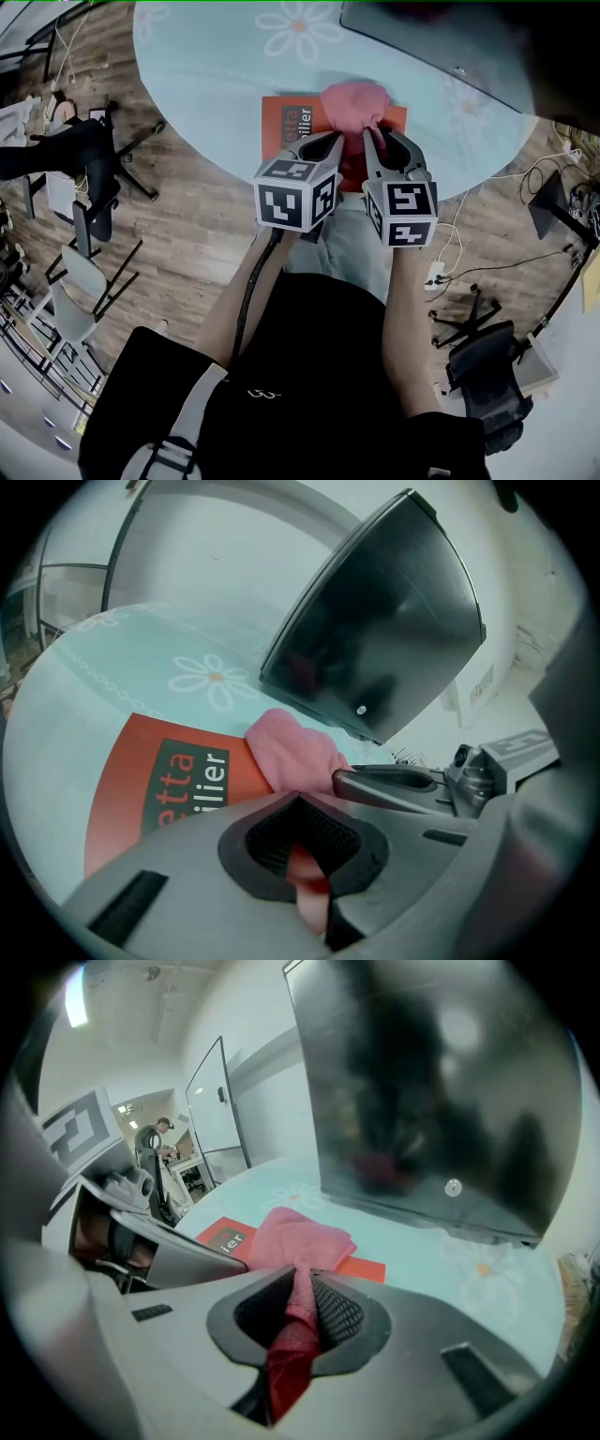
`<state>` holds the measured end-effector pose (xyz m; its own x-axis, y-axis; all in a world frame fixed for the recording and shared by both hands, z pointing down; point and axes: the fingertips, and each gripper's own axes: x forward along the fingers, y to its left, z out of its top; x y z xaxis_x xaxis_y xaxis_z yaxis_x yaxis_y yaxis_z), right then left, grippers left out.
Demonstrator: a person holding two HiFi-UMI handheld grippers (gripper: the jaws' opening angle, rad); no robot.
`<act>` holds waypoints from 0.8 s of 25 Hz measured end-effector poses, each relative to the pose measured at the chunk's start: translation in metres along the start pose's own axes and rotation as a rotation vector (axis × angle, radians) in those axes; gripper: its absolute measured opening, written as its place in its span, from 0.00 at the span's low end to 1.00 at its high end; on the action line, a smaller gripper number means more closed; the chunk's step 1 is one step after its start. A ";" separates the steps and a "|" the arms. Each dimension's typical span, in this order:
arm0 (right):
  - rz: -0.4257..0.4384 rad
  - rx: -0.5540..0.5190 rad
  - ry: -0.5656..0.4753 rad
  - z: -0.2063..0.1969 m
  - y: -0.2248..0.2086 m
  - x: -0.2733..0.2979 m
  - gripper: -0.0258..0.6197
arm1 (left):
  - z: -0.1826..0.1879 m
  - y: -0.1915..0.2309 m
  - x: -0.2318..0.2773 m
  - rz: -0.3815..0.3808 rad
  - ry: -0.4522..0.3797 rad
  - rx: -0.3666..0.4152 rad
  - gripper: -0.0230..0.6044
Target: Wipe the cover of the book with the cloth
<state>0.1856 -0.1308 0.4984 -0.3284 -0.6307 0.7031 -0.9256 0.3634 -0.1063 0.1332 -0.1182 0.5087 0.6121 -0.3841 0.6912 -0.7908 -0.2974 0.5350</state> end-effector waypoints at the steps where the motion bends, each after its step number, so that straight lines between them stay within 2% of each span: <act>1: -0.001 0.002 -0.001 -0.001 -0.003 -0.002 0.12 | -0.001 -0.004 0.002 -0.001 0.003 0.005 0.06; 11: -0.019 0.009 0.006 -0.015 -0.036 -0.025 0.12 | -0.012 -0.046 0.026 -0.001 0.038 0.091 0.06; 16: -0.027 0.074 0.033 -0.018 -0.042 -0.026 0.12 | -0.013 -0.051 0.031 0.055 0.018 0.165 0.06; 20: 0.006 0.086 0.021 -0.013 -0.045 -0.031 0.12 | -0.015 -0.048 0.026 0.050 -0.015 0.044 0.06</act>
<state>0.2401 -0.1190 0.4901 -0.3305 -0.6143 0.7166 -0.9368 0.3060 -0.1697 0.1876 -0.1012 0.5083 0.5721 -0.4128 0.7088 -0.8198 -0.3154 0.4780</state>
